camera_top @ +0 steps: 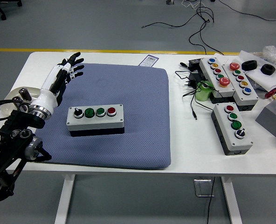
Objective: Pick up the button,place it on the desk,press the button,press the button
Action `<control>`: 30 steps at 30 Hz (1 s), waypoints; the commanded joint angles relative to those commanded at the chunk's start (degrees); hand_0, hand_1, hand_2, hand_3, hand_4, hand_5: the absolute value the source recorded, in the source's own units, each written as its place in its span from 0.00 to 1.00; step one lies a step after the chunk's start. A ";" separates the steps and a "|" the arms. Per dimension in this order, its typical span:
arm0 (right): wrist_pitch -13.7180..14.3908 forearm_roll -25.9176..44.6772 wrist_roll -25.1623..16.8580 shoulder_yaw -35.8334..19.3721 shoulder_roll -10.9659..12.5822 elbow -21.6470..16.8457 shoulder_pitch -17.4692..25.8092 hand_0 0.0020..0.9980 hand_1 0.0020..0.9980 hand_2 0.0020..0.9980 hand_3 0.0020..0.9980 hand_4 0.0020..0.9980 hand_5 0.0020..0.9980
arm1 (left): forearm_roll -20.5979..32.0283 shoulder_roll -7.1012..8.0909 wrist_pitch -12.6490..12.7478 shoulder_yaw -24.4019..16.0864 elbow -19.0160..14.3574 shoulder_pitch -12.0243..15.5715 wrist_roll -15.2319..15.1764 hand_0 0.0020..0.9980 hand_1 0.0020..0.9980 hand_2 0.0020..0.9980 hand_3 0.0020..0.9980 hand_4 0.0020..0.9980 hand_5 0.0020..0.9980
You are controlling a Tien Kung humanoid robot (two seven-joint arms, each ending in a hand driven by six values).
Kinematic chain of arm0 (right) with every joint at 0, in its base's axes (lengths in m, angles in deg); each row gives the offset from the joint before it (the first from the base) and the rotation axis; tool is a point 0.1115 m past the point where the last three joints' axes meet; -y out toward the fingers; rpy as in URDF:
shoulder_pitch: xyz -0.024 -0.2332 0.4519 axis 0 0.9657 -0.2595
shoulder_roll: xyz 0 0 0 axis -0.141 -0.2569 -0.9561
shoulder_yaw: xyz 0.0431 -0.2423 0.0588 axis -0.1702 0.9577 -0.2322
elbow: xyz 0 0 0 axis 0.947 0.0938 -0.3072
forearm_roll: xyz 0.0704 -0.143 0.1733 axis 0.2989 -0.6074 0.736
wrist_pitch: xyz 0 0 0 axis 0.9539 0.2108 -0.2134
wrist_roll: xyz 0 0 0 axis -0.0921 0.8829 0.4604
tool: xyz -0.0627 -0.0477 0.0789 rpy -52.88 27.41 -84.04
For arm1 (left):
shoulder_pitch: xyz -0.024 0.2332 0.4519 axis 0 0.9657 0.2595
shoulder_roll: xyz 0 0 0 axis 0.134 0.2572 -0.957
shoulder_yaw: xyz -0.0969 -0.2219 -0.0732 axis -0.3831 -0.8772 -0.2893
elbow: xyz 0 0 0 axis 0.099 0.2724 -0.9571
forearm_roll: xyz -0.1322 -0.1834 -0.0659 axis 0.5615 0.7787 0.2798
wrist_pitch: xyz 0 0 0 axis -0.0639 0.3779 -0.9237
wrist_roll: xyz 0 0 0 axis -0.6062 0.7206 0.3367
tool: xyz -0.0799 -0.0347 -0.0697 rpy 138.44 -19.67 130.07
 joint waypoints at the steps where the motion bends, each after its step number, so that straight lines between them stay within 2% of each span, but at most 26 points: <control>1: 0.05 0.14 -0.07 0.02 0.00 0.00 0.06 0.52 0.69 0.72 0.64 0.33 0.16 | 1.38 -0.19 -0.28 -0.40 0.63 -0.01 -0.19 0.77 0.83 0.86 0.89 0.61 1.00; 4: 0.01 -0.40 -0.01 -0.25 0.00 0.00 0.13 0.52 0.69 0.72 0.64 0.33 0.16 | 5.54 -0.57 -0.81 -1.09 2.12 -0.04 -0.80 0.77 0.83 0.86 0.89 0.61 1.00; 8: -0.09 -0.83 0.12 -0.55 0.00 0.00 0.06 0.53 0.68 0.72 0.64 0.33 0.16 | 7.94 -0.35 -1.14 -0.87 4.18 0.28 -1.62 0.77 0.83 0.86 0.88 0.61 1.00; 17: 0.24 -0.91 0.23 -1.09 0.00 0.00 0.08 0.52 0.68 0.72 0.64 0.33 0.16 | 6.74 -0.15 -1.17 -1.29 6.13 2.00 -3.49 0.77 0.83 0.86 0.88 0.61 1.00; 22: 0.40 -1.95 0.42 -2.23 0.00 0.00 0.29 0.52 0.69 0.72 0.64 0.33 0.16 | 5.69 -0.15 -2.04 -1.49 5.87 2.49 -4.69 0.77 0.83 0.86 0.89 0.61 1.00; 30: 0.28 -4.26 0.84 -3.73 0.00 0.00 0.61 0.52 0.69 0.72 0.64 0.33 0.16 | 5.50 -0.10 -2.87 -1.63 5.67 2.72 -4.98 0.78 0.83 0.86 0.89 0.61 1.00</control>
